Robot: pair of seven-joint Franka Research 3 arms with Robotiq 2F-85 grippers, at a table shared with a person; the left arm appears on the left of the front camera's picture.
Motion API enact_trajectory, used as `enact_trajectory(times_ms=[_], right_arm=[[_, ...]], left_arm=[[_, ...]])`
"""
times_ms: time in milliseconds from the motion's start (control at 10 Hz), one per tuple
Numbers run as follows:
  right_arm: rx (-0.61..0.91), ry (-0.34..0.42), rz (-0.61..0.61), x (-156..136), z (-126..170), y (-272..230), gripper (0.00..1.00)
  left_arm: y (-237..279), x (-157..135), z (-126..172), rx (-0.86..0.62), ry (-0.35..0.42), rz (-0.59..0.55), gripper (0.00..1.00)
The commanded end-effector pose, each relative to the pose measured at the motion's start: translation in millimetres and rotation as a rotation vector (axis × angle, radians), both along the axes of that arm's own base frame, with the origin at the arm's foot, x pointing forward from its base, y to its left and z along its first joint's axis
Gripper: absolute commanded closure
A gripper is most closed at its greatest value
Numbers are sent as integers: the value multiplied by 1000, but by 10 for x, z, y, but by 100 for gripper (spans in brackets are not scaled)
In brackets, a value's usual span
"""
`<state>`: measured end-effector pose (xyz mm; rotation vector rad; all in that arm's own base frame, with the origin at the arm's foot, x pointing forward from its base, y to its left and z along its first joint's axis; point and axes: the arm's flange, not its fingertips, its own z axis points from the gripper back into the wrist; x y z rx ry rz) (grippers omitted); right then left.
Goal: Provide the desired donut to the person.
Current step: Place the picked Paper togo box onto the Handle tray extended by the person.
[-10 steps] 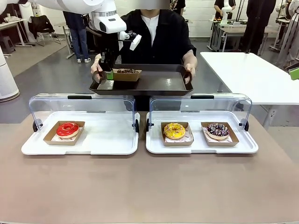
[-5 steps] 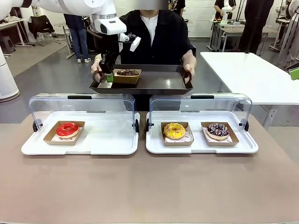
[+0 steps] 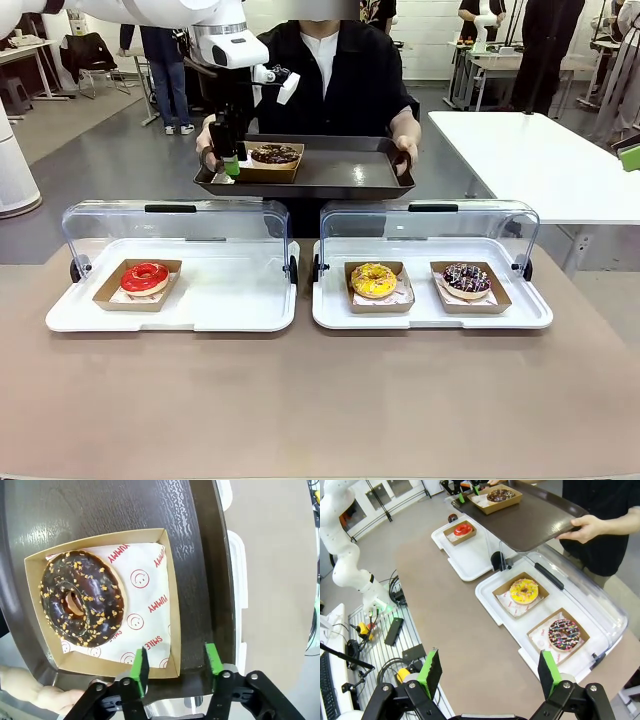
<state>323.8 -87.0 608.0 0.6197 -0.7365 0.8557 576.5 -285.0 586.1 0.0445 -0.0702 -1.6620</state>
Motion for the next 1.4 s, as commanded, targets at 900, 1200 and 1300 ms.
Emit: enact_trajectory(times_ms=[900, 1200, 1300], right_arm=[[28, -22, 17, 28, 10, 6, 0], [28, -22, 17, 28, 10, 6, 0], [28, -22, 17, 28, 10, 6, 0]], left_arm=[[788, -604, 573, -211, 44, -4, 0], [1441, -902, 581, -240, 8, 32, 0], [1635, -911, 516, -238, 11, 48, 0]])
